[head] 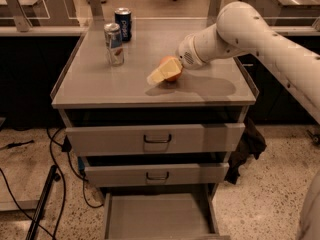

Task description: Place orange into bottom drawer

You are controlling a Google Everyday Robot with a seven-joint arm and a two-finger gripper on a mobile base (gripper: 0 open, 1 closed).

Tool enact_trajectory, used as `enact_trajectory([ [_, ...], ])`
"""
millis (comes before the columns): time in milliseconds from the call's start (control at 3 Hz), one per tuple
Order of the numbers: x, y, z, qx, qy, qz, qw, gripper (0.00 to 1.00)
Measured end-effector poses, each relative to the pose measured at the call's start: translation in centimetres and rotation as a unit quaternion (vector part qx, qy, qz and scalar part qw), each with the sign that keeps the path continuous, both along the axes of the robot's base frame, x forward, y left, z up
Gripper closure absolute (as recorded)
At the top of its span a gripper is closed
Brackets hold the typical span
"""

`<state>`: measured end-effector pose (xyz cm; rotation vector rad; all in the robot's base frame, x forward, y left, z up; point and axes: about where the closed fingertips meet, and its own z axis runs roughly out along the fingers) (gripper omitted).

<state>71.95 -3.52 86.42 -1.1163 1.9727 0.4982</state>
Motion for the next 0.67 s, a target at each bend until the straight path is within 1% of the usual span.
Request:
enact_trajectory([
  [667,0.9,-0.6,-2.2,-0.005,-0.006,-0.023,0.9997,0.0],
])
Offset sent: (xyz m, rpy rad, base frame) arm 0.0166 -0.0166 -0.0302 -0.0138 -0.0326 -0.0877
